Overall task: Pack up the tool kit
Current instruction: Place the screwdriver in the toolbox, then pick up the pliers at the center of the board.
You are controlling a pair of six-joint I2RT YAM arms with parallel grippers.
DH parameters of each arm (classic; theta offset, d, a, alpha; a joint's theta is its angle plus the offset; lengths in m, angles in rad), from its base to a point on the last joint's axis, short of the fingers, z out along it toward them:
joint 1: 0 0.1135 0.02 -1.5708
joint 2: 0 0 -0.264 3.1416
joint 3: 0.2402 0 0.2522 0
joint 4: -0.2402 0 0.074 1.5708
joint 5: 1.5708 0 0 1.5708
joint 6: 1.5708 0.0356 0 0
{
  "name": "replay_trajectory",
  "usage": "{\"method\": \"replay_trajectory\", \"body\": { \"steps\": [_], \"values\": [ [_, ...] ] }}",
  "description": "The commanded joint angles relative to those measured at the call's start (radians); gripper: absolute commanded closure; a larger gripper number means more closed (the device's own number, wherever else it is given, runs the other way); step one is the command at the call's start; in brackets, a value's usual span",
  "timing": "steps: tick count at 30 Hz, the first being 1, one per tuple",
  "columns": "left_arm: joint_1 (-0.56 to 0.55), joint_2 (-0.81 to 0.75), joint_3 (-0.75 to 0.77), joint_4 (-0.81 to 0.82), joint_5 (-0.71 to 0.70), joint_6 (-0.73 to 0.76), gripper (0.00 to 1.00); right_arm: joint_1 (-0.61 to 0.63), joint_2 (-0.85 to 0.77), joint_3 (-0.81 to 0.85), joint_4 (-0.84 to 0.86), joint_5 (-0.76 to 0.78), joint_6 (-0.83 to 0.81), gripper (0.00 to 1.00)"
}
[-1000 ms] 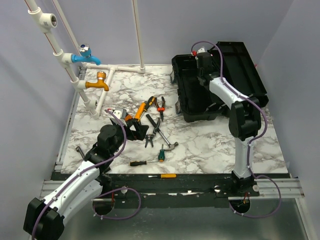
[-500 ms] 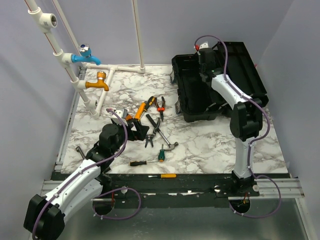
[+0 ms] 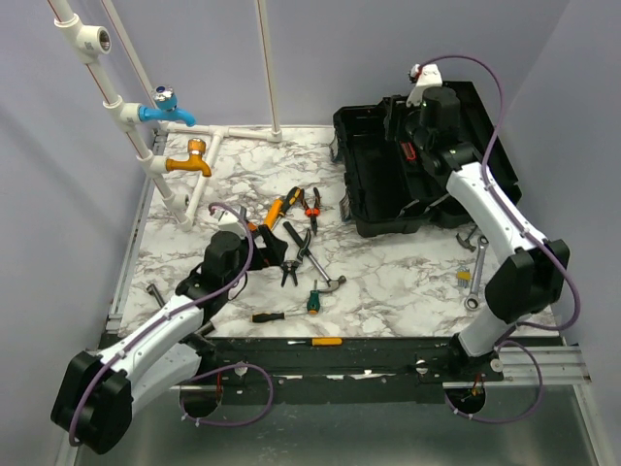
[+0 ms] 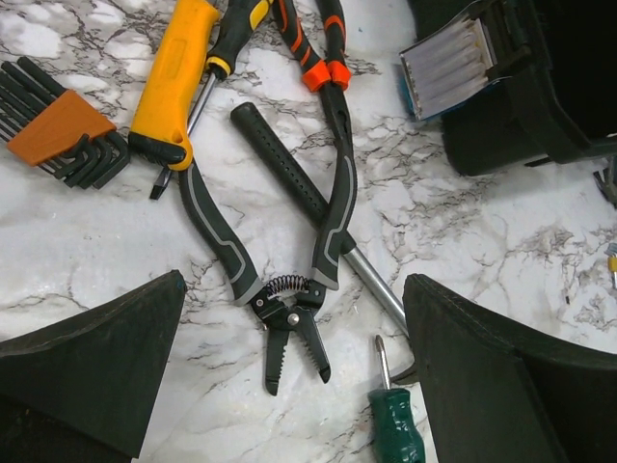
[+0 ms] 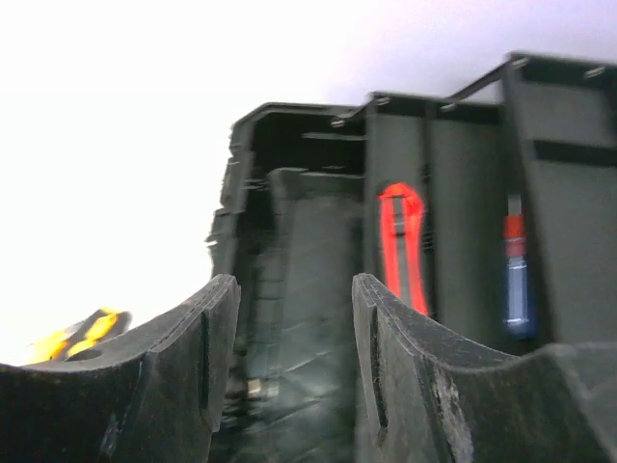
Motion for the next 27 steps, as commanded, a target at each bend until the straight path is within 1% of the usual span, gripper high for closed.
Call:
{"method": "replay_trajectory", "body": {
  "steps": [1, 6, 7, 9, 12, 14, 17, 20, 22, 27],
  "values": [
    [0.005, 0.093, 0.080, -0.025, 0.040, -0.013, 0.02, 0.006, -0.083, -0.153, 0.114, -0.247, 0.275, 0.43],
    [0.006, 0.135, 0.108, -0.018, 0.069, 0.008, 0.02, 0.020, -0.098, -0.248, 0.106, -0.419, 0.444, 0.42],
    [0.006, 0.132, 0.104, -0.009, 0.071, 0.013, 0.02, 0.032, -0.098, -0.261, 0.094, -0.421, 0.469, 0.42],
    [0.006, 0.123, 0.101, 0.001, 0.069, 0.023, 0.02, 0.077, -0.103, -0.299, 0.063, -0.399, 0.487, 0.42],
    [0.006, 0.094, 0.091, -0.005, 0.044, 0.042, 0.03, 0.180, -0.128, -0.385, 0.061, -0.276, 0.523, 0.41],
    [0.006, 0.060, 0.078, -0.020, 0.013, 0.049, 0.04, 0.241, -0.141, -0.453, 0.086, -0.227, 0.577, 0.40],
    [0.006, -0.024, 0.047, -0.079, -0.096, 0.021, 0.05, 0.305, -0.141, -0.542, 0.157, -0.215, 0.679, 0.40],
    [0.007, -0.131, -0.003, -0.143, -0.192, -0.046, 0.05, 0.342, -0.125, -0.591, 0.238, -0.198, 0.780, 0.39],
    [0.009, -0.188, -0.023, -0.167, -0.199, -0.060, 0.05, 0.360, -0.101, -0.590, 0.246, -0.165, 0.832, 0.39],
    [0.011, -0.249, -0.007, -0.269, -0.230, -0.053, 0.05, 0.402, -0.036, -0.589, 0.246, -0.117, 0.843, 0.39]
  ]
}}
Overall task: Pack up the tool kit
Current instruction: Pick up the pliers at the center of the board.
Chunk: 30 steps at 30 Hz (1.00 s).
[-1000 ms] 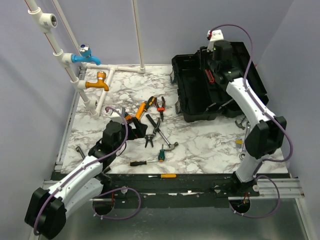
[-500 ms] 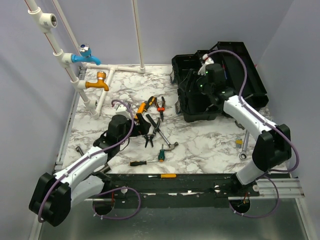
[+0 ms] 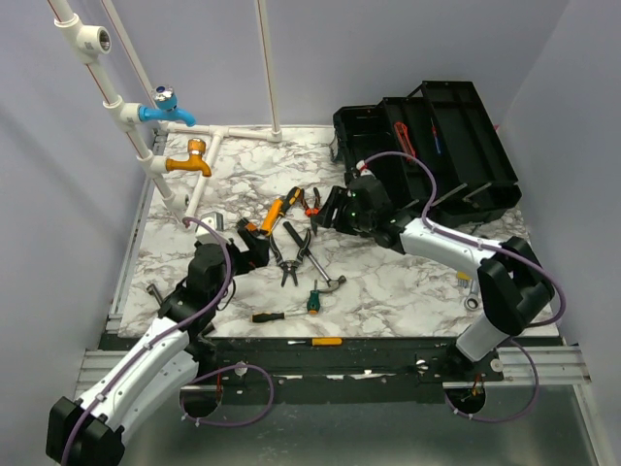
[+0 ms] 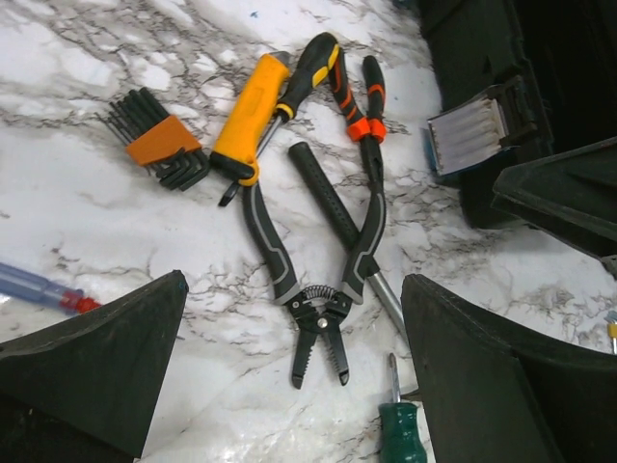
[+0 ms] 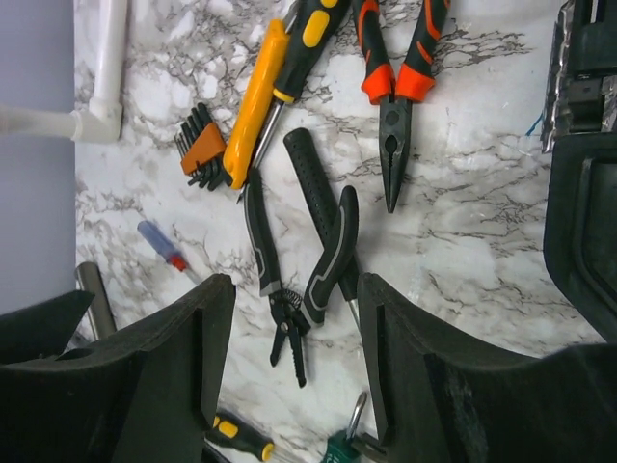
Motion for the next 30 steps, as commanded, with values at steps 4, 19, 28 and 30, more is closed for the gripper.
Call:
{"method": "replay_trajectory", "body": {
  "steps": [4, 19, 28, 30],
  "values": [
    [0.004, -0.036, -0.002, -0.115, -0.105, -0.011, 0.05, 0.039, 0.123, 0.006, 0.075, 0.062, 0.077, 0.39],
    [0.004, -0.070, -0.076, 0.028, -0.018, 0.097, 0.07, 0.072, 0.319, 0.052, 0.162, 0.000, 0.083, 0.41],
    [0.004, -0.084, -0.086, 0.027, -0.043, 0.097, 0.07, 0.075, 0.356, 0.071, 0.201, -0.028, 0.078, 0.75],
    [0.004, -0.082, -0.088, 0.029, -0.044, 0.096, 0.07, 0.075, 0.350, 0.073, 0.207, -0.038, 0.071, 0.90]
  ]
}}
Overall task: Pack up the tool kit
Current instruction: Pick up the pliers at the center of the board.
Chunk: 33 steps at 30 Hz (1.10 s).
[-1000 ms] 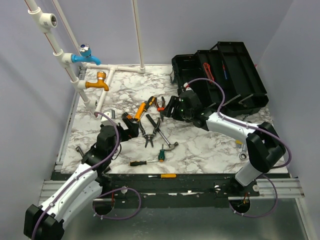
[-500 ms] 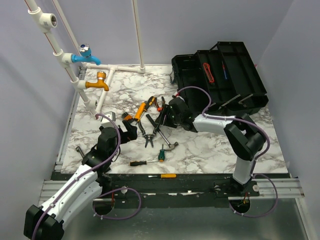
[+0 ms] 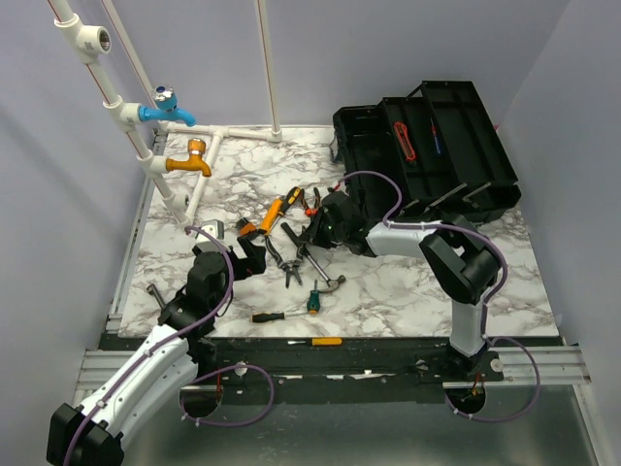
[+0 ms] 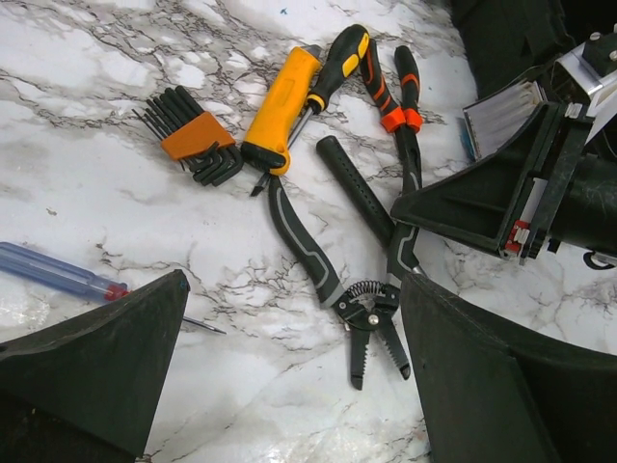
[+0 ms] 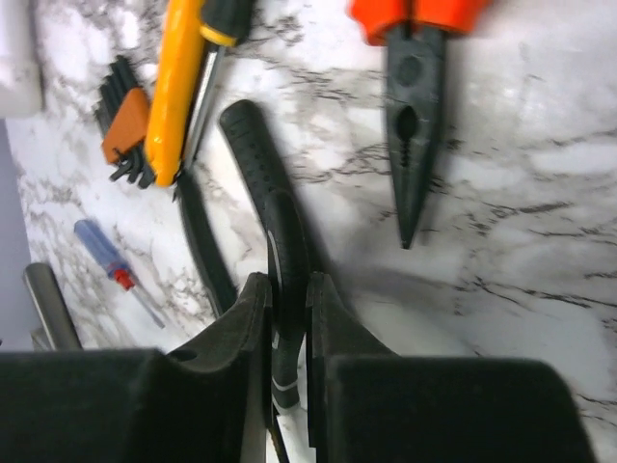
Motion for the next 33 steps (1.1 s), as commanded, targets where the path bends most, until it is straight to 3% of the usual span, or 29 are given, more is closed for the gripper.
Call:
{"method": "replay_trajectory", "body": {
  "steps": [1, 7, 16, 25, 33],
  "values": [
    [0.004, -0.006, -0.013, 0.033, 0.003, 0.015, 0.07, 0.009, 0.011, 0.029, 0.027, -0.028, -0.029, 0.94],
    [0.004, -0.019, -0.031, 0.065, 0.015, 0.013, 0.08, 0.009, -0.050, -0.003, 0.038, -0.005, -0.087, 0.99],
    [0.004, -0.042, -0.045, 0.086, 0.029, 0.017, 0.09, 0.008, -0.141, -0.053, 0.063, -0.003, -0.209, 0.99],
    [0.004, -0.037, -0.058, 0.155, 0.114, 0.029, 0.10, 0.007, -0.209, -0.153, 0.195, 0.028, -0.247, 0.99],
    [0.004, -0.074, -0.086, 0.165, 0.112, 0.031, 0.10, 0.009, -0.303, -0.166, 0.211, 0.024, -0.276, 0.99]
  ]
}}
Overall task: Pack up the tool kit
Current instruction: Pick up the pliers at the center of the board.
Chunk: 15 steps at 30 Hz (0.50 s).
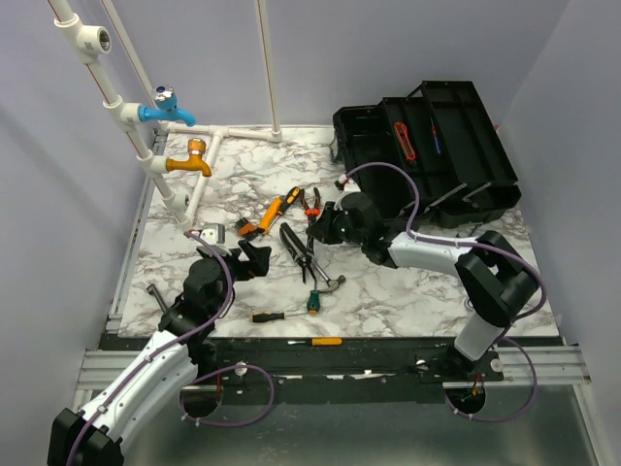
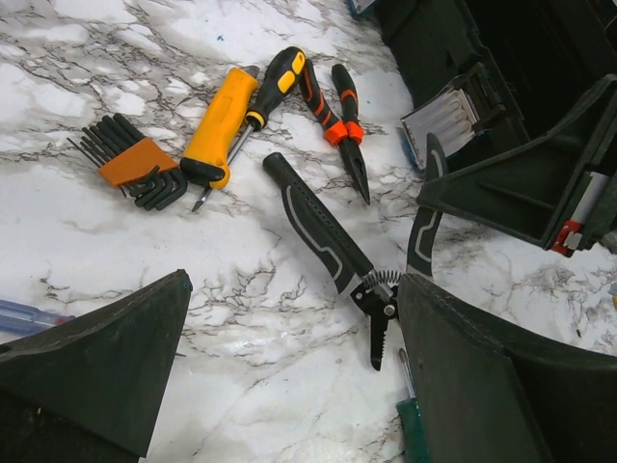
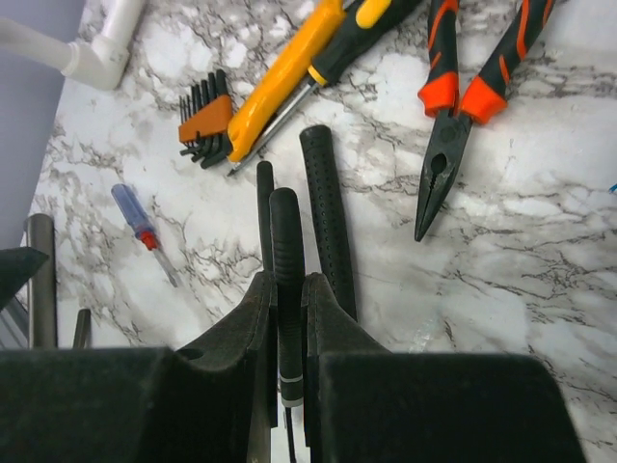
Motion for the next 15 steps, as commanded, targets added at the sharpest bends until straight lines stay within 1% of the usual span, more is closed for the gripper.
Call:
{"method": "replay_trajectory", "body": {
  "steps": [1, 4, 7, 10, 15],
  "values": [
    [0.004, -0.039, -0.026, 0.026, 0.024, 0.012, 0.10, 0.008, -0.091, 0.003, 0.049, 0.026, -0.036, 0.99],
    [0.004, -0.061, -0.029, 0.015, 0.019, 0.010, 0.10, 0.008, -0.157, 0.019, 0.004, 0.045, -0.060, 0.99],
    [0.004, -0.081, -0.033, 0.010, 0.019, 0.010, 0.10, 0.008, -0.233, 0.031, -0.042, 0.131, -0.087, 0.99],
    [0.004, -0.088, -0.034, 0.004, 0.014, 0.010, 0.10, 0.008, -0.292, 0.053, -0.104, 0.237, -0.119, 0.99],
    [0.004, -0.082, -0.030, 0.001, 0.003, 0.012, 0.10, 0.007, -0.380, 0.095, -0.176, 0.448, -0.223, 0.99]
  ]
}}
